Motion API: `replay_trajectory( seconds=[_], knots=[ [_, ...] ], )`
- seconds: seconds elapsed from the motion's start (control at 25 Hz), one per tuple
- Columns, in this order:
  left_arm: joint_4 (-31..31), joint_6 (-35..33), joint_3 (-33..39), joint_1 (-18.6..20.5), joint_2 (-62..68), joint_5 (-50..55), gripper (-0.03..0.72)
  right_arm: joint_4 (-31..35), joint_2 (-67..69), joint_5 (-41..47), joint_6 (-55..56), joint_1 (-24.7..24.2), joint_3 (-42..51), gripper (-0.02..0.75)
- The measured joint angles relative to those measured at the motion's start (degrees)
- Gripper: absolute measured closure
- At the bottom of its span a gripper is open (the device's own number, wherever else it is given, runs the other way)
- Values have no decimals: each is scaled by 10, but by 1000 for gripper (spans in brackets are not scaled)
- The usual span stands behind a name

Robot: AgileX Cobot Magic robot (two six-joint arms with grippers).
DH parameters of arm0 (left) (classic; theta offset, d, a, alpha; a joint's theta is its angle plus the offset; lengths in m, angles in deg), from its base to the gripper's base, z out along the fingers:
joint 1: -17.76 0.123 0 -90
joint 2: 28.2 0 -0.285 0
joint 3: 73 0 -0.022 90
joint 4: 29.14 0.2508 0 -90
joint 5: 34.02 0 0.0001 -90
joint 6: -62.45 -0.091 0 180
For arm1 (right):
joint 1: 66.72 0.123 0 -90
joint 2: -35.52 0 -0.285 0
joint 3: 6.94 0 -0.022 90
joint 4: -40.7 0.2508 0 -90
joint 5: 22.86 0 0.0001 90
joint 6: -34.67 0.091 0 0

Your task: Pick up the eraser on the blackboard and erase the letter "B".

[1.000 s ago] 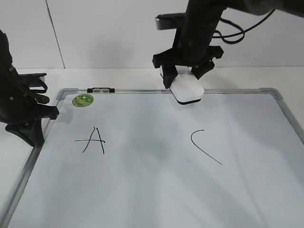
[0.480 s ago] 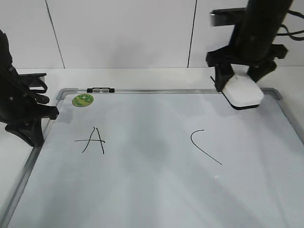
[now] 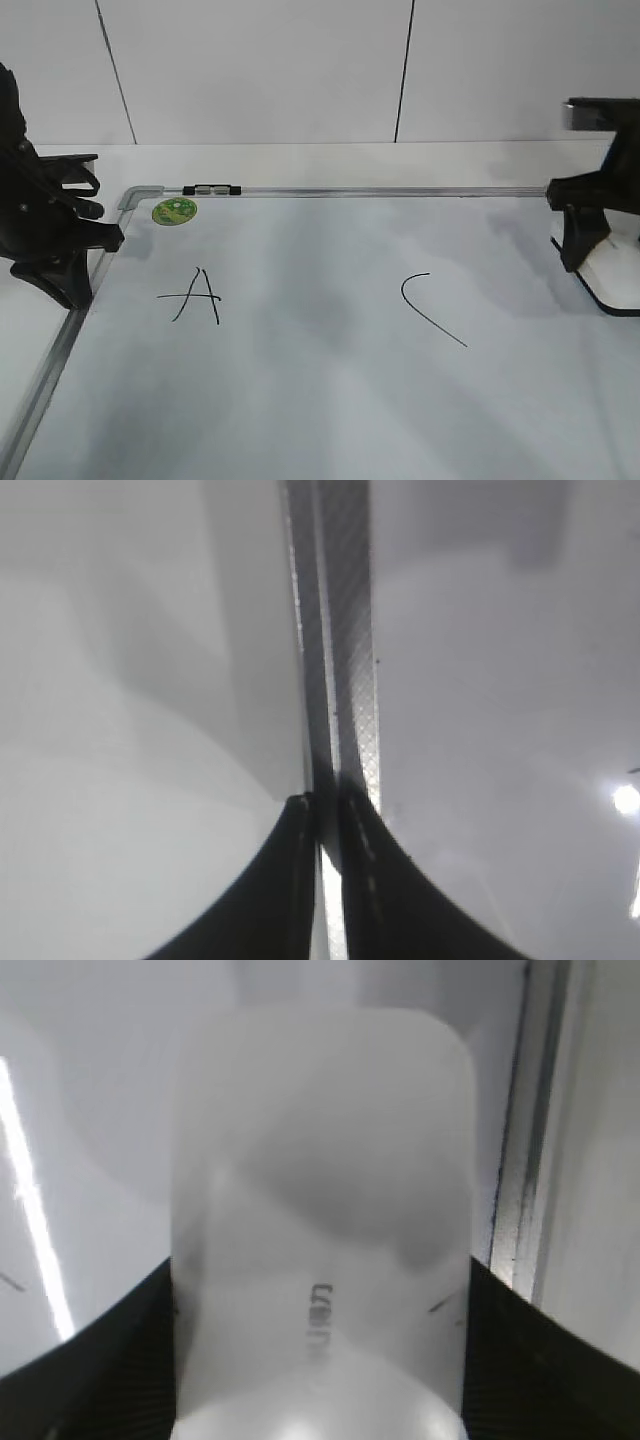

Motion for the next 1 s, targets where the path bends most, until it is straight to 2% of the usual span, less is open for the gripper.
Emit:
replay_trajectory(
  seconds=[0.12, 0.4, 1.0],
  knots=[
    [0, 0, 0, 0, 0, 1, 657, 0, 0, -44, -13, -21, 33, 190],
    [-1, 0, 0, 0, 0, 1, 656, -12, -1, -137, -44, -33, 44, 190],
    [-1, 0, 0, 0, 0, 12, 655, -35, 33, -159, -64, -47, 44, 190]
  ],
)
